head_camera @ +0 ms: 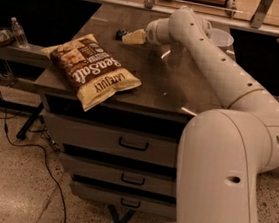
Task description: Pick rxbar blueberry
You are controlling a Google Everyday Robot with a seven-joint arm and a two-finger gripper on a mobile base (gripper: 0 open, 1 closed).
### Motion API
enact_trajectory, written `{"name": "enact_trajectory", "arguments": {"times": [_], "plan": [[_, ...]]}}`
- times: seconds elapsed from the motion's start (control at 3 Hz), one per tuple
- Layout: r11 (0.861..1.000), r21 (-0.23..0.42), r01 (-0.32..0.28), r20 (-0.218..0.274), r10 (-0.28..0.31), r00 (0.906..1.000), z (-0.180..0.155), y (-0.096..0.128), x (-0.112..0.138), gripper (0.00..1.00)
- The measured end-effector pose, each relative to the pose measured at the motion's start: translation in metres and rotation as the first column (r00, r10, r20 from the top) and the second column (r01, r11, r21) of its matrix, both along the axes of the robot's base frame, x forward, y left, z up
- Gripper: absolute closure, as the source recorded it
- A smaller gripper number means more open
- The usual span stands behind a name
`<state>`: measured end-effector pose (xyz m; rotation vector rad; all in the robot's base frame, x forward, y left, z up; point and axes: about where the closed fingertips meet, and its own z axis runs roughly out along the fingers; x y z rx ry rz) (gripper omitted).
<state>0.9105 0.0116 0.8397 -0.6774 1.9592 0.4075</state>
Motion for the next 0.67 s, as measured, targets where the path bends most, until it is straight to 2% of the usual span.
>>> {"name": "enact_trajectory", "arguments": {"times": [0.33,0.67], "plan": [[0.995,0.025,-0.098,0.040,0.097,0.9944,0.007,0.020,-0.005,0.49],[0.974,-0.022,-0.223,0.067,0.224,0.9722,0.008,0.036,-0.023,0.80]]}}
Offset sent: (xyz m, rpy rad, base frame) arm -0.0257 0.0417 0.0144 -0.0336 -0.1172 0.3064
